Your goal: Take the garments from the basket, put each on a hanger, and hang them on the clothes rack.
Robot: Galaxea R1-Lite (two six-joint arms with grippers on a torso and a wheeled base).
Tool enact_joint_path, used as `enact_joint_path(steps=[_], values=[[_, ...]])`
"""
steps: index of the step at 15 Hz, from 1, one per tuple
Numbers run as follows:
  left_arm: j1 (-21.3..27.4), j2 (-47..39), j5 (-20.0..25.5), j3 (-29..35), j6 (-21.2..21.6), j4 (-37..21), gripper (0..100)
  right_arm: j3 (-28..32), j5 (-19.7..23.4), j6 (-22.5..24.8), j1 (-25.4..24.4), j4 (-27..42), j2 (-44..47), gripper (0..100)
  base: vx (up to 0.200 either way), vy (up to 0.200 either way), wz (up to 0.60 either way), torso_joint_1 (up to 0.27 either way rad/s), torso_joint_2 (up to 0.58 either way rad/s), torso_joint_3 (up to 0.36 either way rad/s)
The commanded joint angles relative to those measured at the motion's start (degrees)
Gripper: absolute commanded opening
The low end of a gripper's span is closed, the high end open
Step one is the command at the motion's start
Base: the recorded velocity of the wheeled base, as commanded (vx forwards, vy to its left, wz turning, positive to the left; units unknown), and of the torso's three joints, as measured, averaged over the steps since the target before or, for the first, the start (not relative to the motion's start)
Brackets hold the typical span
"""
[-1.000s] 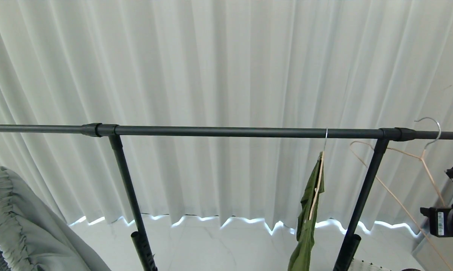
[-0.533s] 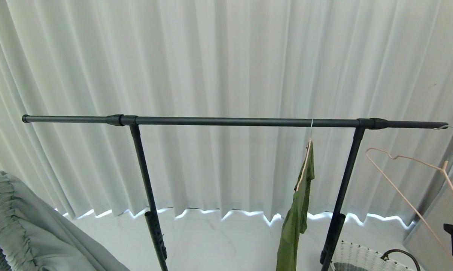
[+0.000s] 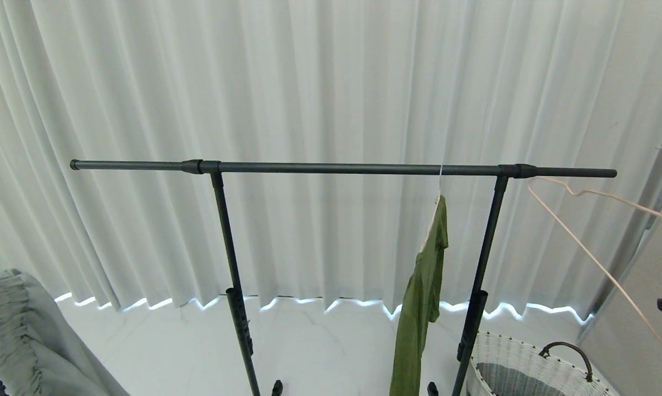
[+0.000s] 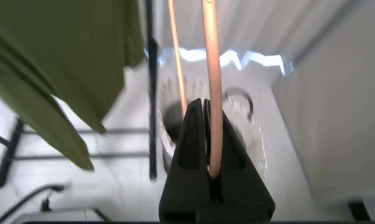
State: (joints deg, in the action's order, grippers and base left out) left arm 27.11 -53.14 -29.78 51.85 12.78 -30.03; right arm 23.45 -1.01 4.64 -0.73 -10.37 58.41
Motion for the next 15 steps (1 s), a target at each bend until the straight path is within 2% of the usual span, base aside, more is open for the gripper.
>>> enact_joint_path(steps=[1, 3, 5, 6, 8, 11, 12, 13, 15], values=[[0.40, -0.65, -0.01, -0.43, 0.14, 0.05, 0, 8.01, 1.10, -0.16, -9.90, 6.42, -2.33, 0, 0.000, 0.000, 0.00, 0.000, 0.00, 0.000], [0.40, -1.27, -0.10, -0.25, 0.23, 0.05, 0, 9.68, 4.97, 0.01, -19.57, 9.93, -2.95, 0, 0.000, 0.000, 0.00, 0.000, 0.00, 0.000], [0.93, -1.88, -0.10, 0.45, 1.55, 0.05, 0, 9.33, 5.32, -0.43, -27.75, 11.08, -2.95, 0, 0.000, 0.000, 0.00, 0.000, 0.00, 0.000], [1.01, -2.76, -0.36, 1.15, 1.64, 0.05, 0, 7.83, 5.32, -0.78, -33.55, 11.87, -3.12, 0, 0.000, 0.000, 0.00, 0.000, 0.00, 0.000], [1.10, -5.66, -0.28, 2.91, 1.11, 0.05, 0, 6.87, 5.32, -0.78, -41.72, 11.96, -2.95, 0, 0.000, 0.000, 0.00, 0.000, 0.00, 0.000], [1.10, -11.20, -0.36, 5.55, -0.73, 1.99, 0, 6.69, 5.23, -0.87, -51.12, 12.48, -1.89, 0, 0.000, 0.000, 0.00, 0.000, 0.00, 0.000], [1.10, -12.52, -0.28, 5.81, -2.05, 2.25, 0, 6.69, 5.23, -0.87, -53.67, 12.66, -1.80, 0, 0.000, 0.000, 0.00, 0.000, 0.00, 0.000], [2.42, -15.24, -0.36, 5.90, -6.36, 2.25, 0, 6.78, 5.14, -0.95, -56.66, 12.57, -0.92, 0, 0.000, 0.000, 0.00, 0.000, 0.00, 0.000], [7.78, -19.28, -1.24, 6.69, -16.29, 2.25, 0, 7.83, 5.23, -0.95, -58.86, 12.22, 0.66, 0, 0.000, 0.000, 0.00, 0.000, 0.00, 0.000]])
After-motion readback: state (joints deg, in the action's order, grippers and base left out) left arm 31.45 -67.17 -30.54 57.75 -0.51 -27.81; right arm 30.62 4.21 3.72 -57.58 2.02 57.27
